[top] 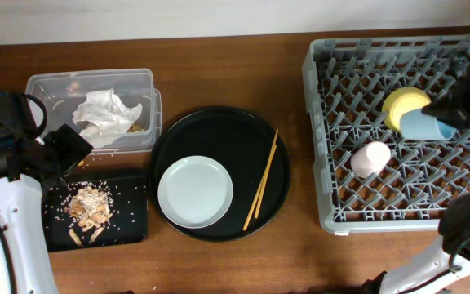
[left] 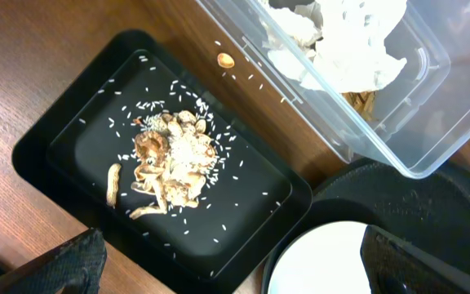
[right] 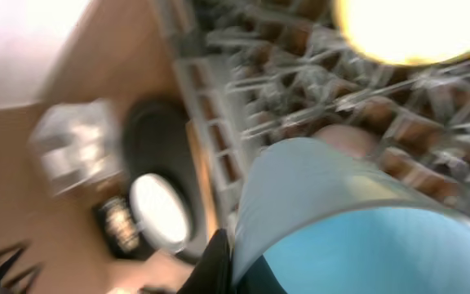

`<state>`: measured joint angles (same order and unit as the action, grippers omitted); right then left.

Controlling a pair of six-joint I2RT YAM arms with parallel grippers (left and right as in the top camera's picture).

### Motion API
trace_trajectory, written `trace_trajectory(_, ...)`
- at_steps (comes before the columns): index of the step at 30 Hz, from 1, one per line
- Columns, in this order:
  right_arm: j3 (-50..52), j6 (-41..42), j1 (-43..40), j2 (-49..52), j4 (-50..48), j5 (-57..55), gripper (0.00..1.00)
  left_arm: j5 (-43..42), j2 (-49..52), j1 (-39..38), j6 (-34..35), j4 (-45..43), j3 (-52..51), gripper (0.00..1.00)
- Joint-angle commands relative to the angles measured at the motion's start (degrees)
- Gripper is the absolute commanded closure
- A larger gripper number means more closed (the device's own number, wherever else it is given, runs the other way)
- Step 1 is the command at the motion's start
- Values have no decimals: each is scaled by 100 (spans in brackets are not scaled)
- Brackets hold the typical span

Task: Sort waste into correct bins and load items into the dishwasher rack
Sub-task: 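Carry the blue cup into the rack and release it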

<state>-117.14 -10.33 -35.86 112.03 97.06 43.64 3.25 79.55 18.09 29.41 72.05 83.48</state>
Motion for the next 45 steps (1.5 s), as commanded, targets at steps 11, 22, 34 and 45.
trace_trajectory(11, 3661, -3388, -1298, -210, -424, 3781, 96, 22, -76, 31, -33, 7, 46, 1)
trace_trajectory(22, 4511, -2697, -1340, -195, -1917, 3814, 96, 22, -76, 31, -33, 4, 46, 1)
trace_trajectory(34, 4511, -1248, -1331, -195, -3501, 3687, 96, 22, -76, 31, -33, 7, 46, 1)
trace_trajectory(45, 4516, -866, -1329, -195, -3956, 4529, 96, 22, -76, 31, -33, 7, 46, 1)
